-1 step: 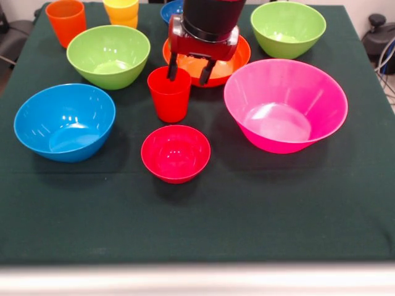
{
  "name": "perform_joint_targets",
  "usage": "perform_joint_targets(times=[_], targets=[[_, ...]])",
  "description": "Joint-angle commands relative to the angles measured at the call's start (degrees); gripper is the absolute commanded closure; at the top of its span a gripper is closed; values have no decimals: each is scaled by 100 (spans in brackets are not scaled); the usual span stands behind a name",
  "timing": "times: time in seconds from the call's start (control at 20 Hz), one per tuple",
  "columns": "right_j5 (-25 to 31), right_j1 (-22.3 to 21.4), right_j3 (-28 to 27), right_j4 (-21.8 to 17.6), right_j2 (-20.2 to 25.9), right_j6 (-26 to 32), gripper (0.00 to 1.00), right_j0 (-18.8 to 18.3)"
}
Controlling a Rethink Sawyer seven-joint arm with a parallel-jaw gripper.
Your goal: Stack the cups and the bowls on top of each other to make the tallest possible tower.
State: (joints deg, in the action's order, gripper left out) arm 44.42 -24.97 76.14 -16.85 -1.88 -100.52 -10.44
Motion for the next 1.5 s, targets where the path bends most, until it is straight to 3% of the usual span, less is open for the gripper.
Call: perform_joint_targets(times=[0.05,0.9,1.5], targets=[[-195,171,384,-567,369,641,0,-144],[-401,723,324,-393,618,322,0,-294],[-1097,459,920,-349,907,269,0,-317]])
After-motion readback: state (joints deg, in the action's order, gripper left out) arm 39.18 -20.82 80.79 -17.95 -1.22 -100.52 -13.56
